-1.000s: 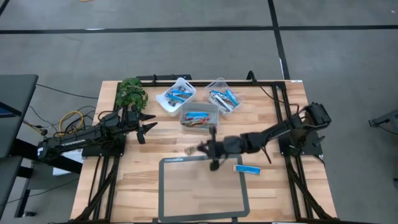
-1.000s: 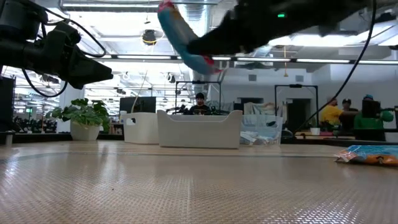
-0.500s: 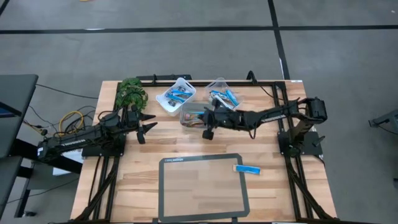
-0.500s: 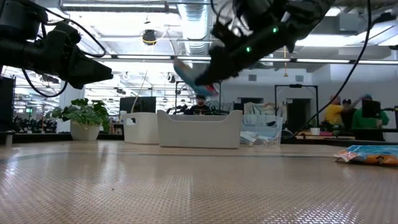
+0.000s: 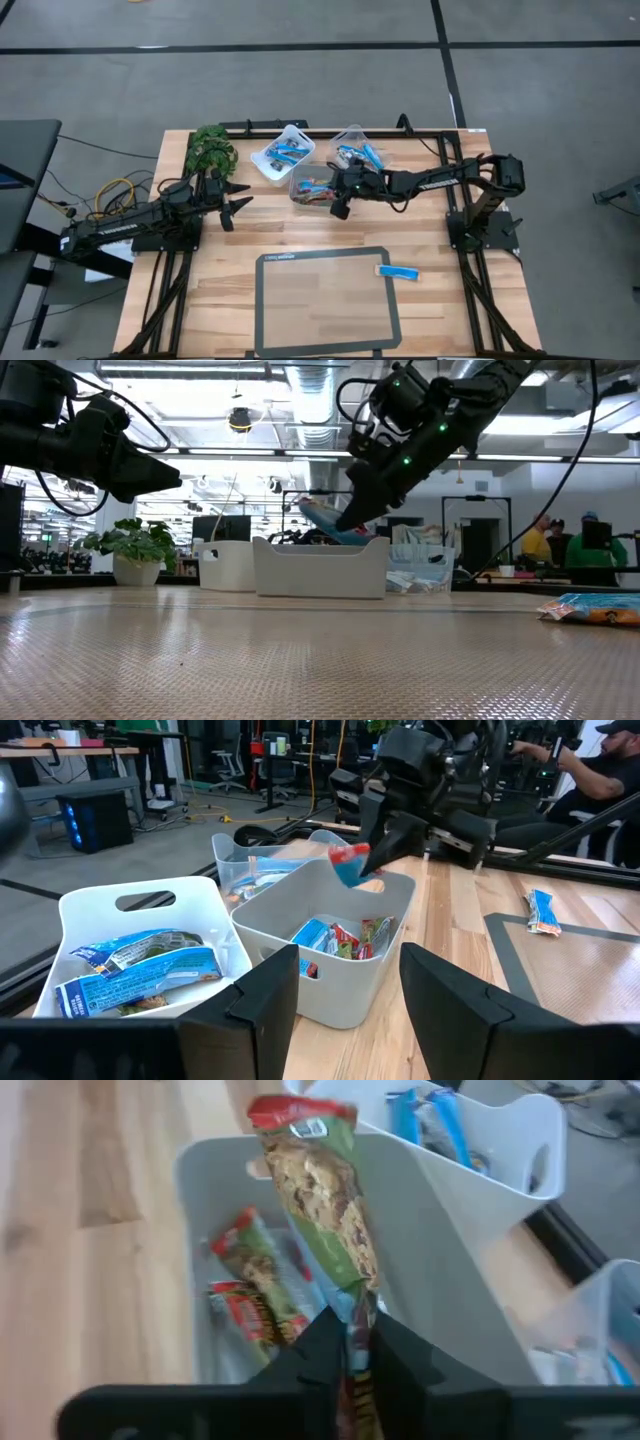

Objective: Pick and place Granola Bars by type
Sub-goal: Put the red granola bar into the gray bin, then put the yellow granola bar into the transparent bin

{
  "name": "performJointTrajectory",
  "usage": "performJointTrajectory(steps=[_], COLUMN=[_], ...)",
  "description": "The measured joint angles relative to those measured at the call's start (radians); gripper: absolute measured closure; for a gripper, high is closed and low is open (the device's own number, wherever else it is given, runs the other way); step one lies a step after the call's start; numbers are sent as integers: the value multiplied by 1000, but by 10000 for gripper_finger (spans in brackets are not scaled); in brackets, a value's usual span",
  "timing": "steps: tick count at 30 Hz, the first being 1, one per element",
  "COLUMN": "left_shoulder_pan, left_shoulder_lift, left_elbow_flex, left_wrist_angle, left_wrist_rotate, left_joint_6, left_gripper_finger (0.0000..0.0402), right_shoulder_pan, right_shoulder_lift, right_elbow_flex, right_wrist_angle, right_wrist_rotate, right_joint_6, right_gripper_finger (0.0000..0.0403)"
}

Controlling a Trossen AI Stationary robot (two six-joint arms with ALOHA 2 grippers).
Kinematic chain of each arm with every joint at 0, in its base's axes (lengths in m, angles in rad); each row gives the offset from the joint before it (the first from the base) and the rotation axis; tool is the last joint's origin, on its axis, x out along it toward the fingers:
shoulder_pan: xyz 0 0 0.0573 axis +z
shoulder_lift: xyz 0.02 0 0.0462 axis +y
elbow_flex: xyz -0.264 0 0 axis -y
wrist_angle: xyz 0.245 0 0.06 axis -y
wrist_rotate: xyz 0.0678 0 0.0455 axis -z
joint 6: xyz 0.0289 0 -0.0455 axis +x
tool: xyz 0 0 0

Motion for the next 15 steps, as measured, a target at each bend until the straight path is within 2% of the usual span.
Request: performJointTrajectory(steps=[11,15], left_shoulder_pan=[0,0], left_shoulder_lift=[0,0], left_elbow_flex=[0,0], left_wrist_angle=[0,0], left_wrist_rotate=[0,0], left_joint_6=[0,0], left_gripper_finger=[233,233], right_shoulder_pan=[1,12], right_shoulder_lift=[0,-5], right_elbow_flex=[0,15], right_wrist_angle=[11,11], right_wrist_rotate=[-32,-141], right_joint_6=[1,49], right_gripper_finger=[233,206])
